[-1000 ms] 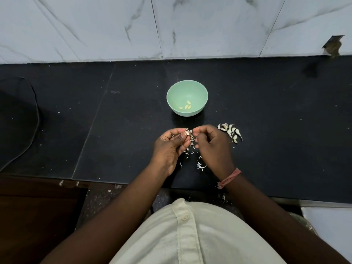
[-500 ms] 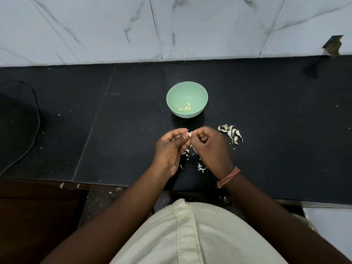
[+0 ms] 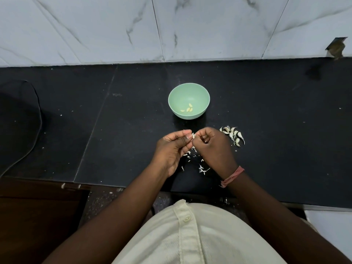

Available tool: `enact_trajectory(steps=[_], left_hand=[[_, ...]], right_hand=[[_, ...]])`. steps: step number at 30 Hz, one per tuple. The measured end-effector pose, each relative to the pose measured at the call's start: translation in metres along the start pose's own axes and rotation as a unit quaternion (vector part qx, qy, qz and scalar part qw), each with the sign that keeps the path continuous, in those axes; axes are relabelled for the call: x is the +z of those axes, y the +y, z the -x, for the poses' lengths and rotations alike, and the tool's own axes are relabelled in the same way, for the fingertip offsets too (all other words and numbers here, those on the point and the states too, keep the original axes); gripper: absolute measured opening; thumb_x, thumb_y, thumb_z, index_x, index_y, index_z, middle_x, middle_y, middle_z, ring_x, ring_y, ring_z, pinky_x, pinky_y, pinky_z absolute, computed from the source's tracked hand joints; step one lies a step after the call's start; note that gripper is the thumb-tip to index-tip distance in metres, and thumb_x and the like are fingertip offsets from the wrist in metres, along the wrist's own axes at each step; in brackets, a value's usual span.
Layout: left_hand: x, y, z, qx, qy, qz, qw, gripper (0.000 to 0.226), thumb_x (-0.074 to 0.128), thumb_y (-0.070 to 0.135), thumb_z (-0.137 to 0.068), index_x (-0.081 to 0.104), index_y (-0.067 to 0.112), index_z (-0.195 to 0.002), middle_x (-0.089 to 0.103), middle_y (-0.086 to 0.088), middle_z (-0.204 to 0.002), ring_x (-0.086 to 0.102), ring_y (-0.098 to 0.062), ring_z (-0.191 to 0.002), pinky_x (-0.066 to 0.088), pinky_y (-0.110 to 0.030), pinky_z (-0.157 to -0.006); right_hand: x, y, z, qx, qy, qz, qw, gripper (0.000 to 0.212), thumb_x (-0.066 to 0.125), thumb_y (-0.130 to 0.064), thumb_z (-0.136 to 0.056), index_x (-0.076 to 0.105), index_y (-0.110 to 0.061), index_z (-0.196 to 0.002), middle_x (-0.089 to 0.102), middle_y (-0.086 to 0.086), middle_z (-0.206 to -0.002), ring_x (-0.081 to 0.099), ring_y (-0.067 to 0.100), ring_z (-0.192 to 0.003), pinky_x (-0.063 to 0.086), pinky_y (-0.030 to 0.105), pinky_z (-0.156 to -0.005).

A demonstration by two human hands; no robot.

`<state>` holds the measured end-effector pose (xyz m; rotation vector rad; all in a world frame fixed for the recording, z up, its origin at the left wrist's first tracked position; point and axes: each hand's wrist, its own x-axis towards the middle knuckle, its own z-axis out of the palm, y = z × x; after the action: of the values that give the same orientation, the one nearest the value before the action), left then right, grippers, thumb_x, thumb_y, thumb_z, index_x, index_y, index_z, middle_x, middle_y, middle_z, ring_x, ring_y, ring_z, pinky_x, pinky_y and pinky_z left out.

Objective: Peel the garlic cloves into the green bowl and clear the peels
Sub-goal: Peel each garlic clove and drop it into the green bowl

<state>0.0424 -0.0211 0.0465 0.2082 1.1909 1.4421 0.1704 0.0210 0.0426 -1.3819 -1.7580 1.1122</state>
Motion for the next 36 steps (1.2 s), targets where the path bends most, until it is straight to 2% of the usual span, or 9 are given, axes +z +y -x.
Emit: enact_trajectory(steps=[4,10,15,18,23,27,31,36], left_hand=[[-0.001,0.004,0.0,-0.002,-0.022,-0.027,0.999,0.02,0.067,-0.006,-0.087,0.07,-0.007,-0.107,0.074,-0.019,-0.098,0.074,-0.02,-0.087,0.059,-0.023,-0.074],[-0.001,0.001,0.001,0.007,-0.042,-0.028,0.999,0.023,0.065,-0.007,-0.088,0.068,-0.006,-0.111,0.074,-0.016,-0.098,0.073,-0.017,-0.087,0.057,-0.021,-0.074],[-0.001,0.001,0.001,0.003,-0.042,-0.014,0.999,0.02,0.067,-0.006,-0.087,0.069,-0.003,-0.107,0.073,-0.017,-0.096,0.072,-0.018,-0.084,0.058,-0.023,-0.075],[-0.001,0.002,0.001,-0.01,-0.051,-0.02,0.998,0.021,0.065,-0.002,-0.09,0.068,-0.004,-0.111,0.073,-0.018,-0.099,0.071,-0.019,-0.086,0.059,-0.026,-0.076],[-0.004,0.001,0.001,-0.019,-0.05,0.031,0.998,0.025,0.066,-0.005,-0.087,0.067,-0.003,-0.112,0.073,-0.017,-0.098,0.072,-0.018,-0.087,0.06,-0.024,-0.077],[-0.01,-0.001,-0.002,-0.015,-0.04,0.071,0.997,0.027,0.066,-0.004,-0.079,0.07,-0.001,-0.106,0.073,-0.014,-0.087,0.073,-0.017,-0.08,0.06,-0.023,-0.08],[-0.011,-0.003,-0.003,0.003,-0.024,0.057,0.998,0.021,0.063,-0.007,-0.084,0.07,0.0,-0.103,0.074,-0.014,-0.086,0.073,-0.017,-0.079,0.06,-0.023,-0.078],[-0.012,-0.001,-0.002,0.02,-0.015,0.017,1.0,0.02,0.062,-0.011,-0.086,0.071,0.0,-0.101,0.074,-0.013,-0.084,0.073,-0.017,-0.078,0.06,-0.024,-0.08]], right_hand=[[0.001,0.0,-0.002,-0.015,0.007,0.024,1.0,0.007,0.07,-0.017,-0.08,0.066,-0.017,-0.074,0.062,-0.008,-0.063,0.055,0.004,-0.058,0.043,0.016,-0.055],[0.003,0.006,-0.002,-0.015,0.003,0.021,1.0,0.008,0.069,-0.02,-0.085,0.064,-0.02,-0.078,0.064,-0.007,-0.068,0.057,0.007,-0.061,0.047,0.027,-0.058],[0.003,0.006,-0.002,-0.014,-0.028,-0.041,0.999,0.007,0.068,-0.013,-0.087,0.064,-0.014,-0.082,0.062,-0.009,-0.065,0.051,0.0,-0.056,0.041,0.016,-0.055],[0.006,0.007,-0.002,-0.016,-0.036,-0.04,0.998,0.009,0.067,-0.011,-0.086,0.061,-0.016,-0.08,0.059,-0.009,-0.065,0.05,0.001,-0.056,0.041,0.018,-0.056],[0.007,0.006,-0.002,-0.006,-0.024,-0.076,0.997,0.007,0.062,-0.014,-0.092,0.065,-0.015,-0.086,0.065,-0.006,-0.069,0.057,0.003,-0.059,0.047,0.022,-0.059],[0.004,0.004,-0.002,0.006,-0.048,-0.128,0.991,0.019,0.051,-0.005,-0.097,0.069,-0.012,-0.097,0.071,-0.001,-0.085,0.069,0.013,-0.064,0.057,0.028,-0.064],[0.005,0.004,-0.001,-0.002,-0.061,-0.136,0.989,0.006,0.066,-0.01,-0.094,0.072,-0.011,-0.096,0.075,0.003,-0.083,0.073,0.021,-0.073,0.06,0.03,-0.067],[0.002,0.001,-0.003,0.007,-0.063,-0.138,0.988,0.006,0.068,-0.008,-0.094,0.074,-0.008,-0.093,0.075,0.006,-0.077,0.073,0.021,-0.065,0.055,0.022,-0.058]])
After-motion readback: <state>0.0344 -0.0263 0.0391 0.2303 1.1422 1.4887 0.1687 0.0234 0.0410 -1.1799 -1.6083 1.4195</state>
